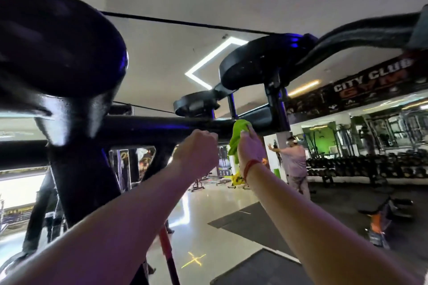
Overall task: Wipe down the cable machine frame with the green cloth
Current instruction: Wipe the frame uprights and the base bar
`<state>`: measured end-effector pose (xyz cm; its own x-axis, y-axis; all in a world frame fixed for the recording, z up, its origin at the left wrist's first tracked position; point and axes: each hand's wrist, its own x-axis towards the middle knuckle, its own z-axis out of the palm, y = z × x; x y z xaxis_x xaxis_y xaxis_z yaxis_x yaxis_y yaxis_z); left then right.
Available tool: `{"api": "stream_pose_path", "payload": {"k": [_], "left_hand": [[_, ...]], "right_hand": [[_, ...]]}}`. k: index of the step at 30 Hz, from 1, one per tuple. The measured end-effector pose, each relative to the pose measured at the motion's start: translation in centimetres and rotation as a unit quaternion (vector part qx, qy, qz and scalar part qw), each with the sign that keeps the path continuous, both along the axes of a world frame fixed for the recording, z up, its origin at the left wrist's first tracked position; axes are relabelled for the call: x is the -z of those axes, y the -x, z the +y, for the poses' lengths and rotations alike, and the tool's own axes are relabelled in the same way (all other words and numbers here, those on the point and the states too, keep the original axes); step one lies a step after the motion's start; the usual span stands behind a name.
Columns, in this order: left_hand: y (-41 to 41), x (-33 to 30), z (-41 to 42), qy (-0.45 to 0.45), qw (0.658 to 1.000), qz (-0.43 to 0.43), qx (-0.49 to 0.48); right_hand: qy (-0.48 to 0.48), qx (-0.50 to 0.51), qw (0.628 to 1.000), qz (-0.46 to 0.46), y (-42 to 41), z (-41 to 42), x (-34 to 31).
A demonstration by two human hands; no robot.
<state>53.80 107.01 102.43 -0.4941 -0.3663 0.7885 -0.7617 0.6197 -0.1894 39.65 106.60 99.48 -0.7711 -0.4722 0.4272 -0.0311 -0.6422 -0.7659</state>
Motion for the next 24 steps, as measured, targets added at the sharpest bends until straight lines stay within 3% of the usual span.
{"api": "stream_pose_path", "payload": {"k": [4, 6, 8, 11, 13, 18, 20, 24], "left_hand": [[1.0, -2.5, -1.5, 0.026, 0.999, -0.027, -0.024], [1.7, -3.5, -2.1, 0.041, 0.997, -0.042, -0.056], [2.2, -4.6, -2.7, 0.051, 0.995, -0.04, -0.08], [2.6, -5.6, -3.7, 0.057, 0.991, -0.072, -0.094], [2.5, -6.2, -4.2, 0.061, 0.987, -0.086, -0.124], [1.8, -6.9, -4.9, 0.097, 0.978, -0.106, -0.153], [1.2, -7.2, -5.1, 0.094, 0.978, -0.09, -0.165], [-0.3, -7.4, -5.3, 0.08, 0.978, -0.084, -0.173]], "right_hand": [[-0.016, 0.059, 0.997, 0.052, 1.1, -4.2, -2.6], [-0.037, 0.074, 0.986, 0.144, 1.6, -5.9, -3.0], [-0.044, 0.121, 0.95, 0.284, 2.2, -7.7, -3.2], [-0.053, 0.218, 0.867, 0.446, 3.5, -9.8, -3.7], [-0.046, 0.223, 0.855, 0.465, 5.2, -11.1, -4.3], [0.038, 0.164, 0.942, 0.289, 3.4, -12.8, -5.6], [0.098, 0.14, 0.928, 0.33, 1.9, -12.7, -5.3], [0.107, 0.148, 0.84, 0.51, 5.9, -13.0, -3.6]]}}
